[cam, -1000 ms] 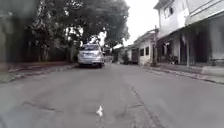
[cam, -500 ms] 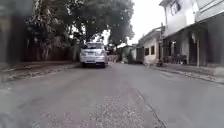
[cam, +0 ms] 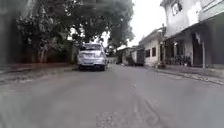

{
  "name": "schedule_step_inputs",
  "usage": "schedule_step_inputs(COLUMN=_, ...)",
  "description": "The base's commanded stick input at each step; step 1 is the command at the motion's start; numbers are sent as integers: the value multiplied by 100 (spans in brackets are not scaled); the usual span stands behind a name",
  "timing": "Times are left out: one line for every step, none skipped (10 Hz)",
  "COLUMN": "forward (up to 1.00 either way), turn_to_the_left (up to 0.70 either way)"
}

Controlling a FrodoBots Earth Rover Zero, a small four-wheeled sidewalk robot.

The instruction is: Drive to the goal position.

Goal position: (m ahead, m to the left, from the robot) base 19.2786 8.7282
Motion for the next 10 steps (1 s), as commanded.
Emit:
schedule_step_inputs(forward=100, turn_to_the_left=-36)
schedule_step_inputs(forward=100, turn_to_the_left=-6)
schedule_step_inputs(forward=100, turn_to_the_left=16)
schedule_step_inputs(forward=100, turn_to_the_left=10)
schedule_step_inputs(forward=100, turn_to_the_left=7)
schedule_step_inputs(forward=100, turn_to_the_left=6)
schedule_step_inputs(forward=100, turn_to_the_left=8)
schedule_step_inputs(forward=100, turn_to_the_left=1)
schedule_step_inputs(forward=100, turn_to_the_left=3)
schedule_step_inputs(forward=100, turn_to_the_left=1)
